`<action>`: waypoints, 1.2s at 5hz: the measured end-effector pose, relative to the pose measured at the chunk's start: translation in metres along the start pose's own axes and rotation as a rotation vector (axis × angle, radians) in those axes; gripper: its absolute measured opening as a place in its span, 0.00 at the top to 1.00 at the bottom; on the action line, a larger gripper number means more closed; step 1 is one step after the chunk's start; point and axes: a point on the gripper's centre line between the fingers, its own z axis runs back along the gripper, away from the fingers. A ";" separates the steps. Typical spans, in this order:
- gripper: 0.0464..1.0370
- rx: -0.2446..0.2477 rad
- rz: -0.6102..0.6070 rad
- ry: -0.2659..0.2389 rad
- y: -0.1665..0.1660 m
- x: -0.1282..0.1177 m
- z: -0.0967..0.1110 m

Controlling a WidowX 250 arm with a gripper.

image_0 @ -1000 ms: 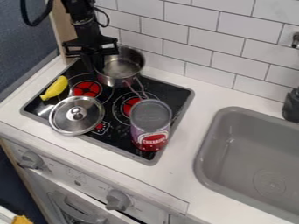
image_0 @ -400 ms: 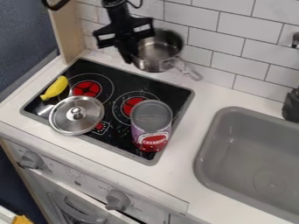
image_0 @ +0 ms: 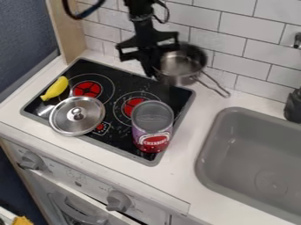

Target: Move the silver pan beside the right side burner

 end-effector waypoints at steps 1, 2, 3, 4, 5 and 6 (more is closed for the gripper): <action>0.97 0.010 -0.008 -0.005 -0.010 -0.004 -0.009; 0.97 0.041 -0.033 0.006 -0.017 -0.010 -0.024; 0.97 0.055 -0.047 0.031 -0.015 -0.016 -0.037; 0.97 0.066 -0.055 0.063 -0.011 -0.020 -0.051; 0.97 0.075 -0.061 0.075 -0.009 -0.022 -0.057; 0.94 0.079 -0.076 0.086 -0.009 -0.022 -0.061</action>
